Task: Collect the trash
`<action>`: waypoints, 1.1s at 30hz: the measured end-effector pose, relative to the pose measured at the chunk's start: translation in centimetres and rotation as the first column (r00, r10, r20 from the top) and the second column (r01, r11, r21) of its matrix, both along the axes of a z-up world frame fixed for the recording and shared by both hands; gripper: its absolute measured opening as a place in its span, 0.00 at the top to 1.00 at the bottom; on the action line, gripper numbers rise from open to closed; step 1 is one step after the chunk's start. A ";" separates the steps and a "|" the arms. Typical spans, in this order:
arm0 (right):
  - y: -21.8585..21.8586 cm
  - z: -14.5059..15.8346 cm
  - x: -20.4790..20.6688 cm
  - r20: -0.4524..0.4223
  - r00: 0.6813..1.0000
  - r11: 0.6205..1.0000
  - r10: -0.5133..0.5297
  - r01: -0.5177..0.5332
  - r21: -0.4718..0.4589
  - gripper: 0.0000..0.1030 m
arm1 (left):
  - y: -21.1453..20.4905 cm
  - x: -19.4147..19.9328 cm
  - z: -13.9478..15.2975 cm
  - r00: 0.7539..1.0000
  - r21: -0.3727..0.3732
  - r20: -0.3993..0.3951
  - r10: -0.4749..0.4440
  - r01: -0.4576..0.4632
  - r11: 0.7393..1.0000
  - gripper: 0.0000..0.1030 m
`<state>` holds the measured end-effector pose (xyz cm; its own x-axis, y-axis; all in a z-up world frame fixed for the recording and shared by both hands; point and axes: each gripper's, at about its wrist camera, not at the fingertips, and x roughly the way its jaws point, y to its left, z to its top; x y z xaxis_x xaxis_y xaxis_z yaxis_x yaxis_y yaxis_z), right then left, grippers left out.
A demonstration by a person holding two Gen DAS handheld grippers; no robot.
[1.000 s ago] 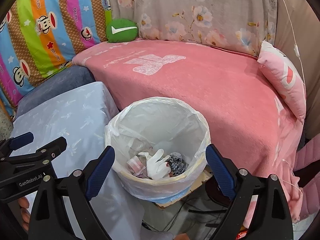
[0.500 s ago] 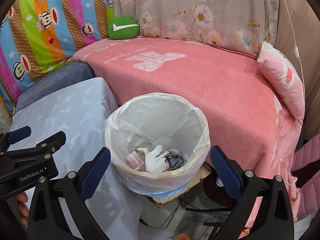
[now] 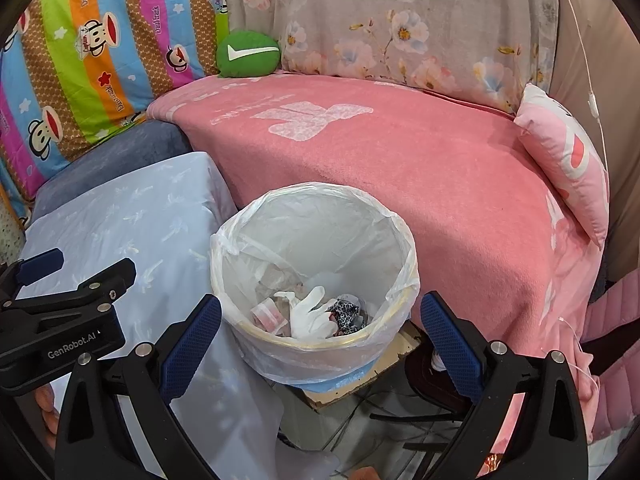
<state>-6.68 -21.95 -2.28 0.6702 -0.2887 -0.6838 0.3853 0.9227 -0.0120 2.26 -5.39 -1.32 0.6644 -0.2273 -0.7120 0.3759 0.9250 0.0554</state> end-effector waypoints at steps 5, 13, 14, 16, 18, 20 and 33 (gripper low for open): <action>-0.1 -0.1 0.0 -0.010 1.000 1.000 -0.002 0.002 -0.001 0.06 | 0.0 -0.2 -0.1 1.000 0.001 0.002 0.010 -0.010 1.000 0.09; -0.3 -0.4 0.1 -0.017 1.000 1.000 -0.006 0.006 -0.001 0.06 | -0.3 -0.4 -0.3 1.000 0.010 0.001 0.024 -0.024 1.000 0.09; -0.3 -0.4 0.0 -0.017 1.000 1.000 -0.007 0.007 -0.001 0.06 | -0.3 -0.4 -0.3 1.000 0.010 0.000 0.024 -0.024 1.000 0.09; -0.3 -0.4 0.0 -0.018 1.000 1.000 -0.007 0.007 -0.001 0.06 | -0.4 -0.5 -0.4 1.000 0.012 -0.002 0.024 -0.024 1.000 0.09; -0.3 -0.5 0.0 -0.018 1.000 1.000 -0.007 0.007 0.000 0.06 | -0.4 -0.5 -0.5 1.000 0.016 -0.006 0.026 -0.026 1.000 0.09; -0.3 -0.4 0.0 -0.018 1.000 1.000 -0.007 0.007 0.001 0.06 | -0.4 -0.5 -0.5 0.999 0.016 -0.007 0.033 -0.032 0.999 0.09; 0.0 -1.2 -0.4 -0.025 1.000 1.000 -0.014 0.014 0.008 0.06 | -0.5 -0.5 -0.9 0.999 0.020 -0.017 0.035 -0.034 0.999 0.09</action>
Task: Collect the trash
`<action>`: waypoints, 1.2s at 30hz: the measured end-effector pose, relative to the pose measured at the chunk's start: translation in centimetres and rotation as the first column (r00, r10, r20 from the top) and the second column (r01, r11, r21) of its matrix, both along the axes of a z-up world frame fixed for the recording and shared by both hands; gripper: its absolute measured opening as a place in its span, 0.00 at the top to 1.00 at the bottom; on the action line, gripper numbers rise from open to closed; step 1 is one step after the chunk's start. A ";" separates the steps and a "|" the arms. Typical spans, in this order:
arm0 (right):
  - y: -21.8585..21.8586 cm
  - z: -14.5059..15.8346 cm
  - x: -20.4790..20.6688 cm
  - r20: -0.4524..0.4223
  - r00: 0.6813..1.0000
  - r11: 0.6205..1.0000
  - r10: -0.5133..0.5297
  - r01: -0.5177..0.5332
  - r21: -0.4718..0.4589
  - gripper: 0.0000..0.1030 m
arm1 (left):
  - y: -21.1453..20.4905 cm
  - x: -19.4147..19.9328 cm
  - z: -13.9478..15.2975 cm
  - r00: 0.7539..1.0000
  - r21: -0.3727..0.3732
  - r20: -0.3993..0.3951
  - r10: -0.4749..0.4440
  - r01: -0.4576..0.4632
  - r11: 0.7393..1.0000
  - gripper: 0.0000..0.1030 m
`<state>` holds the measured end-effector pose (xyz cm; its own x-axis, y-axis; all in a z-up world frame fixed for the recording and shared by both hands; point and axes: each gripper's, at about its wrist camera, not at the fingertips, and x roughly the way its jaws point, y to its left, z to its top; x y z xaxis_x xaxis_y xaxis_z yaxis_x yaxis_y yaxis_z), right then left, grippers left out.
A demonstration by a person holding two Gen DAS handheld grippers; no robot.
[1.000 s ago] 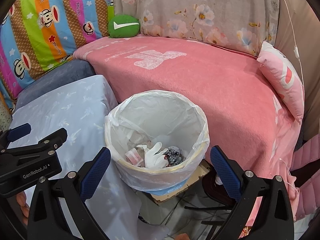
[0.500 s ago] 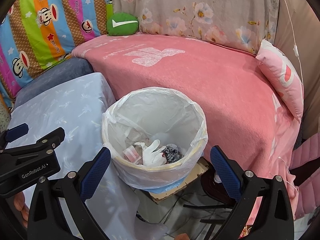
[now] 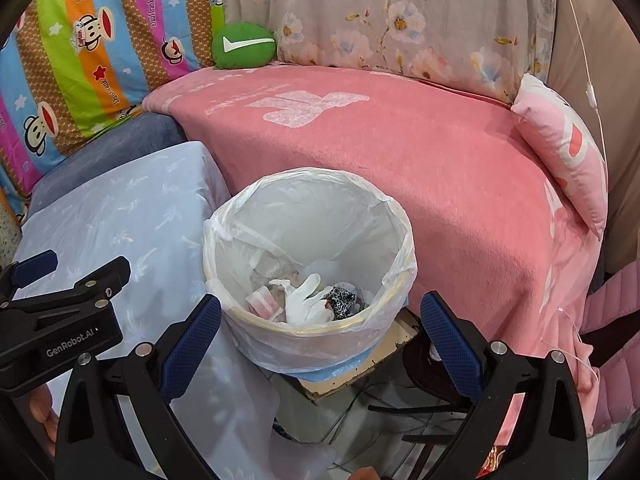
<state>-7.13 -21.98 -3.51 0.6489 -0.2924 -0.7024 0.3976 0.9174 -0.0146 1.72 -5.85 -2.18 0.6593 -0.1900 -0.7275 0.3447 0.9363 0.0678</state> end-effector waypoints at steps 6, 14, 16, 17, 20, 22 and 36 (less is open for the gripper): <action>0.0 0.0 0.0 -0.001 1.000 1.000 -0.001 0.001 -0.001 0.06 | 0.0 0.0 -0.1 1.000 0.003 -0.002 0.000 0.000 1.000 0.09; -0.1 0.0 0.0 0.000 1.000 1.000 -0.001 0.001 0.000 0.06 | 0.2 0.0 -0.4 1.000 0.003 -0.007 0.004 -0.004 1.000 0.09; -0.1 0.0 0.0 0.000 1.000 1.000 0.000 0.000 0.000 0.06 | 0.2 0.0 -0.4 1.000 0.003 -0.007 0.005 -0.005 1.000 0.09; -0.1 0.0 0.0 -0.001 1.000 1.000 0.000 0.000 -0.001 0.06 | 0.2 0.0 -0.4 1.000 0.003 -0.008 0.005 -0.005 1.000 0.09; -0.1 0.0 0.1 -0.001 1.000 1.000 0.000 0.000 -0.001 0.06 | 0.3 0.0 -0.5 1.000 0.004 -0.009 0.006 -0.006 1.000 0.09; -0.1 0.0 0.0 -0.001 1.000 1.000 0.000 0.000 0.000 0.06 | 0.5 0.1 -0.6 1.000 0.005 -0.012 0.007 -0.007 1.000 0.09; -0.1 0.1 0.1 -0.002 1.000 1.000 0.000 0.000 -0.001 0.06 | 0.6 0.1 -0.7 1.000 0.007 -0.015 0.007 -0.007 1.000 0.09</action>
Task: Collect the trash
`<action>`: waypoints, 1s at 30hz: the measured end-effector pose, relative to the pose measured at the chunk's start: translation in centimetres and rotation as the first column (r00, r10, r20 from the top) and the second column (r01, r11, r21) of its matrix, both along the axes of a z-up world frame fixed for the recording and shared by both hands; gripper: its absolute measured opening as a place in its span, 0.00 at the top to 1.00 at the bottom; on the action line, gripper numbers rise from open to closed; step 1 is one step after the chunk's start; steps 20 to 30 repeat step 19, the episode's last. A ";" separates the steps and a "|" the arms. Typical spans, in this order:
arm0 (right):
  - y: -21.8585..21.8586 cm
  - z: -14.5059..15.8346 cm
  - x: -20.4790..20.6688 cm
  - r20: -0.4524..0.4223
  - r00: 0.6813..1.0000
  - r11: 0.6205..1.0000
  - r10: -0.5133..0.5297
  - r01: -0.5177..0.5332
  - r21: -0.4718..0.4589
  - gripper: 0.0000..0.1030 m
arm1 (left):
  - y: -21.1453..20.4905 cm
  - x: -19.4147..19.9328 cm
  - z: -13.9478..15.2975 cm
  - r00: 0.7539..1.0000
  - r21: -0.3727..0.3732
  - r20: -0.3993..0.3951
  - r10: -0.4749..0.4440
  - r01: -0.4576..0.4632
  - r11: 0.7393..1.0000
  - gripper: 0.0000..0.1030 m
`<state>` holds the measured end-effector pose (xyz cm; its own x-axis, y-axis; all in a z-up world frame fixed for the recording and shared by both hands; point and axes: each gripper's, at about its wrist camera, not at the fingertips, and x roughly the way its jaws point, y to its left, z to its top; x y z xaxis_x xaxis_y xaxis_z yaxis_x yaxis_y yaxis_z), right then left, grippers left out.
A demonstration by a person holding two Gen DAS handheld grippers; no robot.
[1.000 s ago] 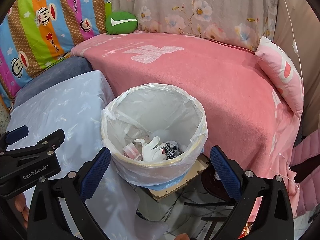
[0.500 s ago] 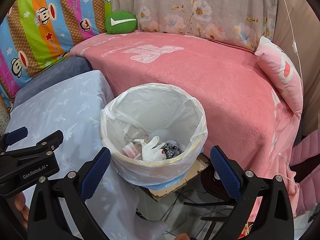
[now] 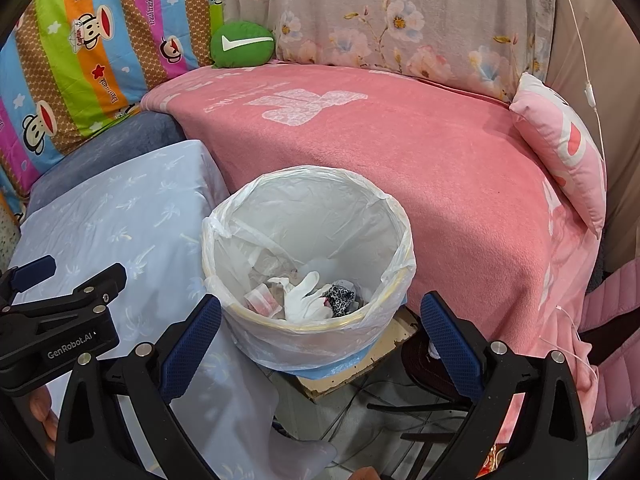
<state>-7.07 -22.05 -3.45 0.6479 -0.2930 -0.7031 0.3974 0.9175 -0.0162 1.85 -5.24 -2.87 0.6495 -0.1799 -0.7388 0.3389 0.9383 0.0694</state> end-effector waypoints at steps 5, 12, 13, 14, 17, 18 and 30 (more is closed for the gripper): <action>0.0 0.0 0.0 0.000 1.000 1.000 -0.001 0.001 0.001 0.06 | 0.4 0.0 -0.2 1.000 0.005 -0.005 -0.001 0.001 1.000 0.09; -0.1 0.1 0.0 0.000 1.000 1.000 0.000 0.000 0.001 0.06 | 0.4 0.0 -0.3 1.000 0.019 -0.014 -0.007 0.008 1.000 0.09; -0.1 0.1 0.0 0.000 1.000 1.000 -0.001 0.001 0.001 0.06 | 0.3 0.0 -0.3 1.000 0.019 -0.016 -0.007 0.007 1.000 0.09; -0.1 0.0 0.0 0.001 1.000 1.000 -0.002 0.002 0.002 0.06 | 0.4 0.0 -0.3 1.000 0.019 -0.016 -0.006 0.006 1.000 0.09; -0.2 -0.1 -0.2 0.000 1.000 1.000 -0.006 0.006 0.005 0.06 | 0.5 0.0 -0.4 1.000 0.022 -0.017 -0.003 0.003 1.000 0.09; -0.3 -0.2 -0.3 0.001 1.000 1.000 -0.007 0.007 0.008 0.06 | 0.5 0.0 -0.4 1.000 0.024 -0.018 -0.003 0.004 1.000 0.09; -0.3 -0.2 -0.3 0.001 1.000 1.000 -0.008 0.008 0.009 0.06 | 0.5 0.0 -0.4 1.000 0.024 -0.019 -0.004 0.005 1.000 0.09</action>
